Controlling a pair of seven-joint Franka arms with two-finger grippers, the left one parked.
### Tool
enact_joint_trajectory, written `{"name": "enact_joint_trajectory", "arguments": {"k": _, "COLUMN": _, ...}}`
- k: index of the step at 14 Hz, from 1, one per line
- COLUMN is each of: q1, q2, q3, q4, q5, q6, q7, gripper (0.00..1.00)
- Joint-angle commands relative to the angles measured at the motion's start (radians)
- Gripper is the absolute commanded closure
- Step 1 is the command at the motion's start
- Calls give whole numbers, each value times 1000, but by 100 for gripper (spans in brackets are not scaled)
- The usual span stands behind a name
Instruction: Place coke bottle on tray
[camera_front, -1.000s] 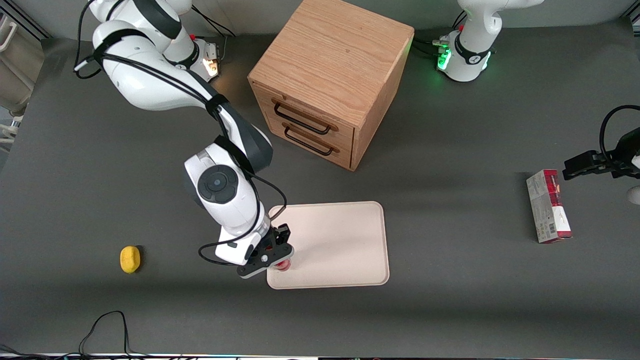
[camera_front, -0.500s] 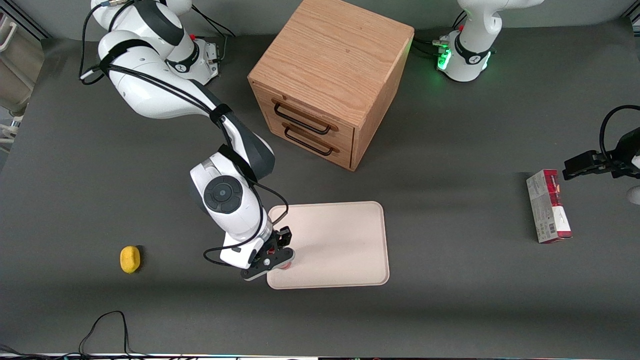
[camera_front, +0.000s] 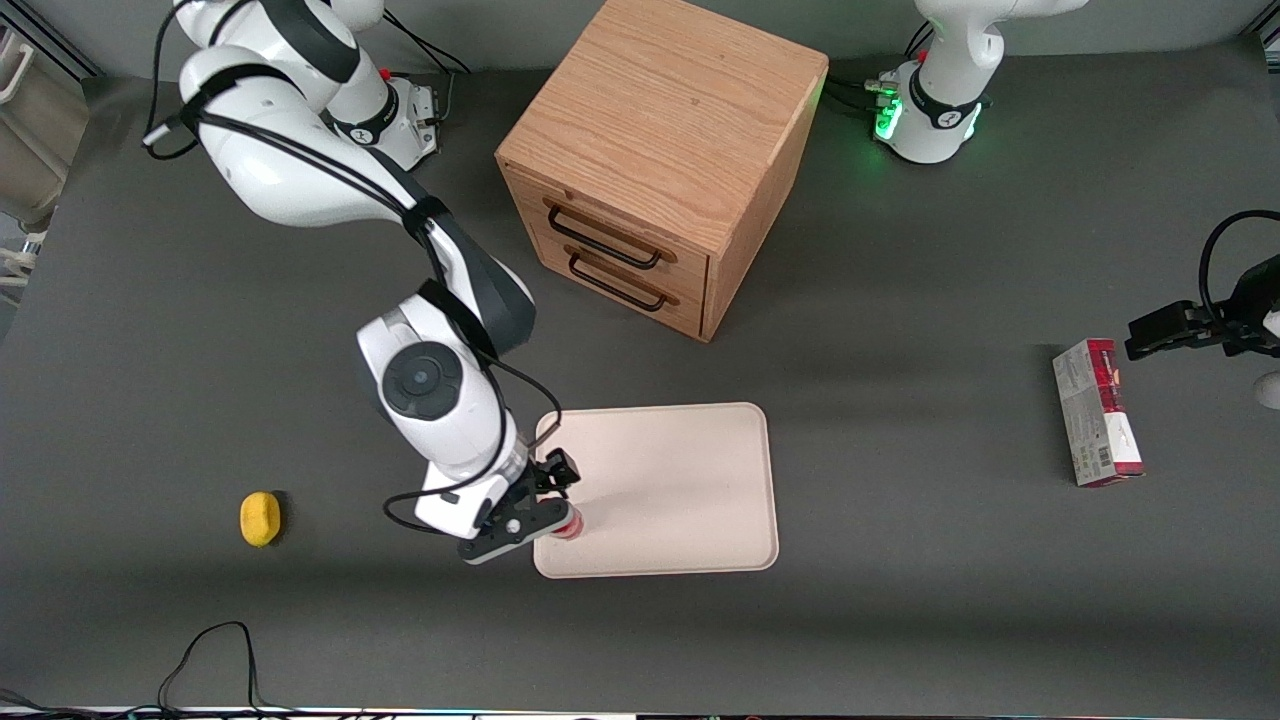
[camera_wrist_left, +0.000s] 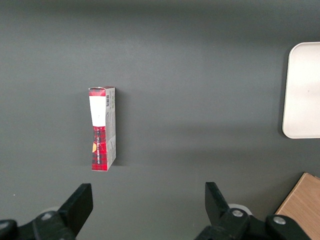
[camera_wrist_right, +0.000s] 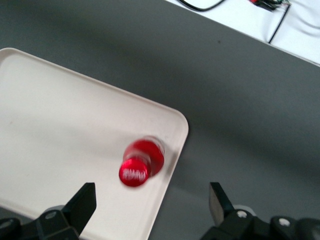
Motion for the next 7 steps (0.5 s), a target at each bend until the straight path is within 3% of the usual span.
{"name": "enact_joint_trajectory", "arguments": {"k": 1, "q1": -37, "q2": -275, "q3": -112, "q4": -264, "q5": 171, "q6": -40, "q7": 31, "gripper": 0}}
{"name": "enact_joint_trajectory", "arguments": {"k": 3, "q1": -33, "q2": -486, "q3": -258, "q4": -474, "q5": 365, "q6": -33, "q7": -4, "gripper": 0}}
{"name": "enact_joint_trajectory", "arguments": {"k": 4, "q1": -30, "q2": -589, "q3": -311, "q4": -570, "q5": 397, "q6": -34, "q7": -64, "gripper": 0}}
{"name": "enact_joint_trajectory", "arguments": {"k": 7, "q1": -28, "q2": -836, "q3": -418, "q4": -806, "q5": 407, "q6": -51, "q7": -116, "gripper": 0}}
